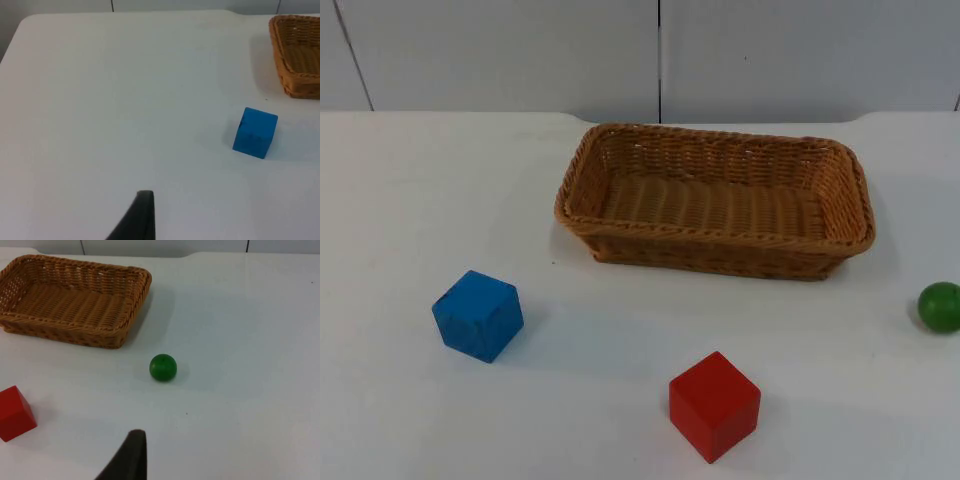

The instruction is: Place all geometric objects except the red cube into the basket.

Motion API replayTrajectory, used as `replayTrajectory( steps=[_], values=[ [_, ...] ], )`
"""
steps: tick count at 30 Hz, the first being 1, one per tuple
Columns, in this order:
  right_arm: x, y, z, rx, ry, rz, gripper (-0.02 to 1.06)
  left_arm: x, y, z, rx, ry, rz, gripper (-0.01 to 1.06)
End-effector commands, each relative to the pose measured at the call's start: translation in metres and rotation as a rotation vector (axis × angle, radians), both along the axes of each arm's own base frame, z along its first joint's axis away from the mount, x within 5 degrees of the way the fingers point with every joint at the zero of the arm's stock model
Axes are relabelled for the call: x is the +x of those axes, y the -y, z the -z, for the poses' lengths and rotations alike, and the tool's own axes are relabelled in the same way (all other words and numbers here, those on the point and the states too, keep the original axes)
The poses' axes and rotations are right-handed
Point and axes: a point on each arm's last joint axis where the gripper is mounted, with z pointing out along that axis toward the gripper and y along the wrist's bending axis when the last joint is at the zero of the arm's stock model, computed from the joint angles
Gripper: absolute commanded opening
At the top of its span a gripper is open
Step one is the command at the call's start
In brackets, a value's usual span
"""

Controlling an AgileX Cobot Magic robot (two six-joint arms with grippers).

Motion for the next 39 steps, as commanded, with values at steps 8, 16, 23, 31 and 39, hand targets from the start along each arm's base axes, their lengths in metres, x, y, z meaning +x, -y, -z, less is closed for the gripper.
replayTrajectory(
  steps=[8,16,23,31,39],
  values=[
    [0.000,0.000,0.000,-0.012,0.013,0.006,1.05,0.025,0.000,-0.015,-0.022,-0.081,-0.007,1.05],
    [0.000,0.000,0.000,-0.012,0.013,0.006,1.05,0.074,-0.002,-0.013,0.014,-0.208,0.011,1.05],
    [0.000,0.000,0.000,-0.012,0.013,0.006,1.05,0.128,-0.001,-0.004,0.026,-0.341,0.059,1.05],
    [0.000,0.000,0.000,-0.012,0.013,0.006,1.05,0.182,0.005,-0.012,0.000,-0.404,0.148,1.05],
    [0.000,0.000,0.000,-0.012,0.013,0.006,1.05,0.230,0.033,0.036,0.034,-0.616,0.305,1.04]
  ],
)
